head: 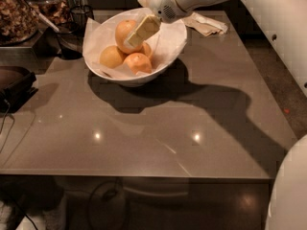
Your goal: Pick orange from white bowl
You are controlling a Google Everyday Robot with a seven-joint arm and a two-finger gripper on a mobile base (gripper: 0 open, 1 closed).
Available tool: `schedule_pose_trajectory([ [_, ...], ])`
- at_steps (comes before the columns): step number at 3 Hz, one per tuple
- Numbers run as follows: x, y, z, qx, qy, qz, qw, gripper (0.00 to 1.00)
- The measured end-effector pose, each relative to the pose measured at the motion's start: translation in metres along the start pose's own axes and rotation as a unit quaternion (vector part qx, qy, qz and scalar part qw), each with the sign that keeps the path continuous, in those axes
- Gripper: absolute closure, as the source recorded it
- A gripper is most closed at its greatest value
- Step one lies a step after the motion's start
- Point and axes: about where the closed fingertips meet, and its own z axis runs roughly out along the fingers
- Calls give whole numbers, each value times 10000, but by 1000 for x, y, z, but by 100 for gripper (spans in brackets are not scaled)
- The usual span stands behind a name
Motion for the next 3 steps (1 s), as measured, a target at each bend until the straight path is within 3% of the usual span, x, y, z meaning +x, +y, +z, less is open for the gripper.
schedule_pose_trajectory([
  [1,2,2,5,-125,-2,20,9999,21],
  [3,13,5,16,-394,47,142,9991,20],
])
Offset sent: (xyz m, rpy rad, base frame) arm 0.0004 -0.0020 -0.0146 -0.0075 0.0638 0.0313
